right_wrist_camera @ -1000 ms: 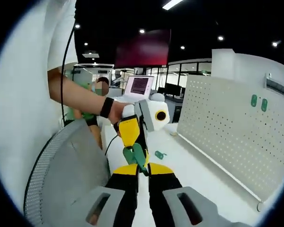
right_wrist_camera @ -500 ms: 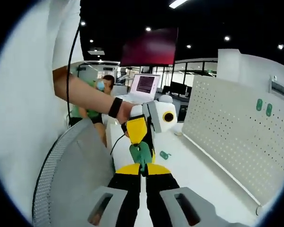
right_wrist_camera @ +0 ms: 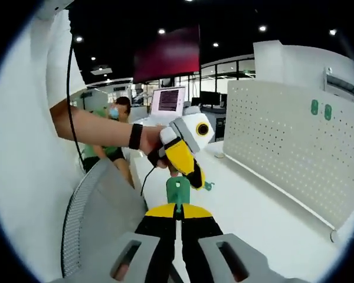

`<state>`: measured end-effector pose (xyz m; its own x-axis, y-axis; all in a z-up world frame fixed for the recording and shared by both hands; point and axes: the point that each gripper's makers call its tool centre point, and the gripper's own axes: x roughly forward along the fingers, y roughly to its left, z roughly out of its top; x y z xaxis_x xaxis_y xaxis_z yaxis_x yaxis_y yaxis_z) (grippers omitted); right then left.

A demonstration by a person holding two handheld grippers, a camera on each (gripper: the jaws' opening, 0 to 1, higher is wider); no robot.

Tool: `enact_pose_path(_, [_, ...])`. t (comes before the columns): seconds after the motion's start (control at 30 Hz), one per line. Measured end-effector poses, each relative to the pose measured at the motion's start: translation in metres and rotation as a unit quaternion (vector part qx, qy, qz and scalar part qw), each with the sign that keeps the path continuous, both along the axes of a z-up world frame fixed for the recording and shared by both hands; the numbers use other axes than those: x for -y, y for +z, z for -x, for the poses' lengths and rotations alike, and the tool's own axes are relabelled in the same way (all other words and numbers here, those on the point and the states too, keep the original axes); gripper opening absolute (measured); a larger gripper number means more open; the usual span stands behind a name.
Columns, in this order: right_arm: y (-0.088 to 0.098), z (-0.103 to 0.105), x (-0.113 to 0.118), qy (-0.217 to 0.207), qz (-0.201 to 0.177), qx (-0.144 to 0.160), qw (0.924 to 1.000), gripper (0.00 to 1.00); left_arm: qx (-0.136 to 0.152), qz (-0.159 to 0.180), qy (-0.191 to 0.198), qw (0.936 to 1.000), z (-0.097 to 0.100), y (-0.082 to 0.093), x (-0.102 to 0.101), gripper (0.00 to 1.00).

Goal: Insert the hook assembly into the mounting plate slot until the hook locks in place.

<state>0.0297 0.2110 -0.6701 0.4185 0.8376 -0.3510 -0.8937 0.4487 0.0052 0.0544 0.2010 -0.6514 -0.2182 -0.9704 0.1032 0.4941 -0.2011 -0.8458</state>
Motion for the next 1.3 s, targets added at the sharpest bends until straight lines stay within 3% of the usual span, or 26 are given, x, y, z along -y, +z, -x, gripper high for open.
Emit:
enact_pose_path(0.27, [-0.005, -0.008, 0.007, -0.030, 0.002, -0.015, 0.9994, 0.00, 0.029, -0.009, 0.018, 0.9994, 0.003, -0.003, 0.001, 0.22])
enact_pose_path(0.37, [-0.004, -0.011, 0.010, -0.039, 0.000, -0.011, 0.9992, 0.00, 0.071, -0.003, 0.045, 0.9964, -0.002, -0.002, 0.003, 0.24])
enact_pose_path(0.5, [-0.003, -0.017, 0.017, -0.062, -0.005, -0.018, 0.9979, 0.00, 0.081, 0.005, 0.064, 0.9946, -0.003, 0.004, 0.003, 0.32])
enact_pose_path(0.57, [-0.002, -0.020, 0.020, -0.069, -0.010, -0.020, 0.9974, 0.00, 0.092, 0.001, 0.082, 0.9924, -0.007, 0.004, 0.003, 0.33])
enact_pose_path(0.67, [-0.002, -0.026, 0.026, -0.091, -0.010, -0.024, 0.9955, 0.00, 0.140, -0.010, 0.132, 0.9813, -0.021, 0.000, 0.001, 0.33])
enact_pose_path(0.8, [-0.002, -0.029, 0.030, -0.103, -0.006, -0.017, 0.9945, 0.00, 0.125, -0.006, 0.160, 0.9792, -0.027, 0.002, -0.003, 0.39])
enact_pose_path(1.03, [0.005, -0.033, 0.032, -0.115, -0.011, -0.012, 0.9933, 0.00, 0.130, 0.011, 0.182, 0.9746, -0.026, 0.013, -0.006, 0.48])
enact_pose_path(1.1, [0.007, -0.035, 0.032, -0.121, -0.013, -0.011, 0.9926, 0.00, 0.147, 0.025, 0.207, 0.9670, -0.030, 0.022, -0.007, 0.47])
enact_pose_path(1.3, [0.006, -0.037, 0.034, -0.129, -0.006, -0.011, 0.9915, 0.01, 0.144, 0.042, 0.219, 0.9643, -0.022, 0.027, -0.007, 0.56])
